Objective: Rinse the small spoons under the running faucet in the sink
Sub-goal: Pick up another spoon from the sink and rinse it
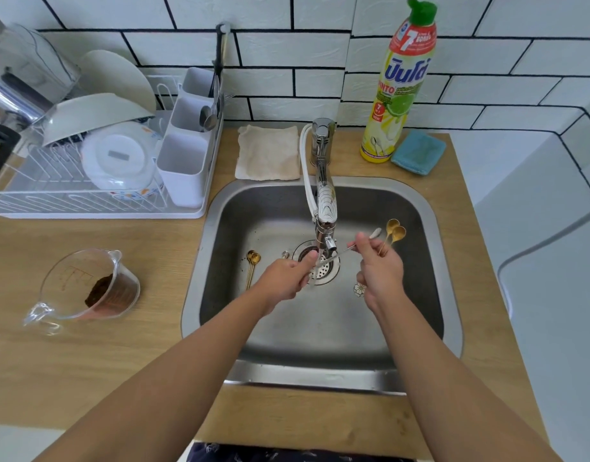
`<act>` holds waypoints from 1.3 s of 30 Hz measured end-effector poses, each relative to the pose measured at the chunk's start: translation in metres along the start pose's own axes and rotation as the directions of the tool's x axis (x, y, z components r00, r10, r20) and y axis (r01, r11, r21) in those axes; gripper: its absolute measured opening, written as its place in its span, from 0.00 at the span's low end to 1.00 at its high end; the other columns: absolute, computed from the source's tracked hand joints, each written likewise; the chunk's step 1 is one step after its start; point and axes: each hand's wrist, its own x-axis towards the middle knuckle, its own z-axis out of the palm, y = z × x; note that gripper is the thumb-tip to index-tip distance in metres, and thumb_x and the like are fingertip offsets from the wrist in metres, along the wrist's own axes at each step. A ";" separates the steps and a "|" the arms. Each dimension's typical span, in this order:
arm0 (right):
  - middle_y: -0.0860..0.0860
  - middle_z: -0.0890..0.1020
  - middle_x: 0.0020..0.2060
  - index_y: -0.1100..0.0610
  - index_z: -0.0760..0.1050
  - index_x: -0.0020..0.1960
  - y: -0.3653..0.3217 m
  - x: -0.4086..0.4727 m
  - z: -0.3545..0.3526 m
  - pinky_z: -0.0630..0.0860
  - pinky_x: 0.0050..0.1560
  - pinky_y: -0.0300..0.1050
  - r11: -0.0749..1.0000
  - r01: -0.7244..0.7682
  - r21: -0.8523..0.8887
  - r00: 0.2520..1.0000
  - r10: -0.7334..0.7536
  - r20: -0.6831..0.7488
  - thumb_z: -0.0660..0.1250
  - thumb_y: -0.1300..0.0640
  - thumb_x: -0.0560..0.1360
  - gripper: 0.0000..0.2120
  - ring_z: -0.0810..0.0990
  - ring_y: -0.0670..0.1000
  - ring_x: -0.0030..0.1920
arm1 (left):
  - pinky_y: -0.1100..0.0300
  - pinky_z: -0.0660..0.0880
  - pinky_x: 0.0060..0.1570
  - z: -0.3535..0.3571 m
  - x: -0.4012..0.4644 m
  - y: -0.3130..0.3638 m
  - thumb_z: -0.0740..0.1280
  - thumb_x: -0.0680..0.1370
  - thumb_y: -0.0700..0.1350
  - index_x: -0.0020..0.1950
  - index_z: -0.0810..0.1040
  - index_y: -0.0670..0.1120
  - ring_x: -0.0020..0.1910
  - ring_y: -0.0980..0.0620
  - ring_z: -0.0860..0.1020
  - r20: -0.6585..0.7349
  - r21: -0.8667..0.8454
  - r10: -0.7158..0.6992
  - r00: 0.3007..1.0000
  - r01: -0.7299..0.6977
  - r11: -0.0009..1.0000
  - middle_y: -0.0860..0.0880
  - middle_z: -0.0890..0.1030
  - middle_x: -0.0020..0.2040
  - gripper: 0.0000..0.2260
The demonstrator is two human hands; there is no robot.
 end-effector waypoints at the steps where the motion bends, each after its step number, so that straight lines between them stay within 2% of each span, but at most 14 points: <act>1: 0.55 0.87 0.45 0.55 0.81 0.42 -0.001 0.000 0.000 0.63 0.28 0.40 1.000 0.011 0.008 0.999 -0.011 -0.051 0.74 0.51 0.78 0.10 0.64 0.44 0.26 | 0.65 0.65 0.29 0.000 -0.001 -0.001 0.61 0.80 0.65 0.33 0.77 0.48 0.26 0.56 0.66 0.065 -0.005 0.046 0.997 -0.046 0.999 0.54 0.71 0.27 0.24; 4: 0.59 0.87 0.50 0.56 0.82 0.40 -0.002 0.002 0.001 0.66 0.37 0.40 1.000 0.016 0.026 0.988 -0.012 -0.154 0.74 0.51 0.78 0.11 0.69 0.45 0.33 | 0.64 0.69 0.32 0.005 -0.004 0.001 0.59 0.86 0.50 0.44 0.78 0.45 0.29 0.56 0.70 0.192 0.009 0.159 0.968 -0.163 0.987 0.53 0.74 0.32 0.16; 6: 0.59 0.87 0.50 0.56 0.82 0.41 -0.002 0.001 0.002 0.66 0.37 0.40 0.999 -0.005 0.031 0.983 0.010 -0.181 0.74 0.51 0.78 0.11 0.69 0.45 0.33 | 0.64 0.69 0.33 0.009 -0.004 0.006 0.59 0.85 0.48 0.45 0.78 0.45 0.30 0.57 0.70 0.156 0.051 0.160 0.975 -0.170 0.984 0.53 0.74 0.33 0.13; 11: 0.54 0.88 0.44 0.57 0.81 0.41 -0.001 -0.002 0.003 0.66 0.40 0.40 0.999 -0.013 -0.034 0.990 0.008 -0.138 0.74 0.50 0.78 0.12 0.70 0.43 0.33 | 0.57 0.60 0.31 0.008 0.001 0.013 0.68 0.75 0.67 0.27 0.71 0.48 0.28 0.53 0.67 -0.281 0.326 0.183 0.942 -0.086 0.941 0.55 0.69 0.24 0.27; 13: 0.54 0.88 0.45 0.56 0.81 0.40 -0.003 -0.001 0.004 0.66 0.40 0.40 1.000 -0.008 -0.025 0.988 0.005 -0.153 0.74 0.50 0.78 0.12 0.70 0.44 0.33 | 0.59 0.60 0.31 0.005 0.003 0.012 0.68 0.77 0.63 0.31 0.77 0.49 0.29 0.54 0.67 -0.174 0.227 0.164 0.971 -0.123 0.966 0.57 0.69 0.22 0.22; 17: 0.55 0.88 0.47 0.55 0.81 0.40 -0.007 0.004 -0.003 0.65 0.39 0.39 1.000 -0.020 0.016 0.984 0.023 -0.179 0.74 0.51 0.78 0.11 0.69 0.43 0.32 | 0.57 0.69 0.42 -0.005 -0.005 0.004 0.62 0.84 0.50 0.46 0.80 0.50 0.36 0.55 0.79 0.249 -0.027 0.123 0.961 -0.120 0.992 0.56 0.81 0.36 0.11; 19: 0.55 0.88 0.47 0.55 0.81 0.39 -0.004 0.002 0.000 0.65 0.34 0.39 1.000 -0.026 -0.003 0.987 0.025 -0.160 0.74 0.51 0.78 0.12 0.67 0.44 0.28 | 0.54 0.73 0.42 -0.002 -0.006 0.005 0.65 0.82 0.53 0.43 0.82 0.49 0.32 0.56 0.79 0.132 0.055 0.132 0.983 -0.140 0.989 0.55 0.80 0.33 0.12; 21: 0.54 0.88 0.46 0.54 0.80 0.38 0.001 -0.003 0.008 0.65 0.32 0.40 0.999 -0.033 -0.041 0.992 0.027 -0.122 0.74 0.50 0.79 0.13 0.66 0.44 0.26 | 0.57 0.70 0.36 0.007 -0.004 0.010 0.70 0.75 0.65 0.35 0.81 0.44 0.28 0.55 0.74 -0.145 0.284 0.162 0.976 -0.116 0.952 0.53 0.77 0.28 0.24; 23: 0.55 0.88 0.46 0.54 0.81 0.39 0.002 -0.005 0.012 0.66 0.35 0.40 0.998 -0.028 -0.052 0.993 0.022 -0.118 0.74 0.50 0.78 0.12 0.68 0.44 0.29 | 0.56 0.67 0.33 0.016 -0.003 0.014 0.70 0.71 0.70 0.33 0.78 0.40 0.28 0.53 0.71 -0.252 0.349 0.178 0.951 -0.083 0.934 0.51 0.76 0.27 0.31; 26: 0.55 0.88 0.46 0.56 0.82 0.42 -0.006 0.004 0.004 0.66 0.34 0.39 0.999 -0.030 -0.033 0.987 0.024 -0.157 0.74 0.50 0.78 0.11 0.68 0.43 0.29 | 0.57 0.69 0.36 0.015 -0.002 0.012 0.65 0.82 0.58 0.40 0.82 0.43 0.30 0.55 0.71 -0.007 0.093 0.159 0.987 -0.158 0.983 0.57 0.75 0.27 0.20; 29: 0.54 0.89 0.45 0.53 0.80 0.38 -0.011 0.012 -0.007 0.60 0.22 0.38 1.000 -0.020 -0.006 0.987 0.019 -0.160 0.74 0.49 0.78 0.12 0.60 0.44 0.22 | 0.61 0.68 0.38 0.005 -0.001 0.005 0.58 0.86 0.48 0.55 0.80 0.41 0.32 0.57 0.74 0.230 -0.162 0.107 0.967 -0.070 0.984 0.58 0.76 0.32 0.14; 32: 0.52 0.89 0.46 0.51 0.80 0.38 -0.007 0.008 -0.002 0.57 0.22 0.38 1.000 -0.010 0.002 1.000 0.010 0.007 0.73 0.52 0.79 0.12 0.57 0.44 0.20 | 0.59 0.64 0.34 0.007 0.002 0.011 0.60 0.82 0.54 0.41 0.75 0.50 0.26 0.55 0.69 0.167 -0.150 -0.042 0.985 0.068 0.986 0.56 0.67 0.28 0.14; 35: 0.53 0.85 0.42 0.50 0.85 0.37 -0.005 0.004 0.004 0.56 0.22 0.38 1.000 0.002 -0.006 0.991 -0.001 0.136 0.72 0.55 0.80 0.13 0.57 0.43 0.21 | 0.60 0.57 0.29 0.009 0.002 0.015 0.61 0.78 0.65 0.32 0.65 0.54 0.23 0.54 0.62 0.105 -0.113 -0.164 0.981 0.176 0.978 0.55 0.62 0.27 0.21; 39: 0.50 0.87 0.37 0.60 0.81 0.48 -0.004 0.002 0.008 0.62 0.19 0.35 1.000 0.011 -0.010 0.995 -0.010 0.102 0.74 0.57 0.78 0.06 0.63 0.41 0.18 | 0.57 0.65 0.35 0.017 0.002 0.013 0.58 0.81 0.65 0.36 0.70 0.50 0.30 0.53 0.65 0.007 0.077 0.006 1.000 -0.006 0.997 0.54 0.69 0.30 0.22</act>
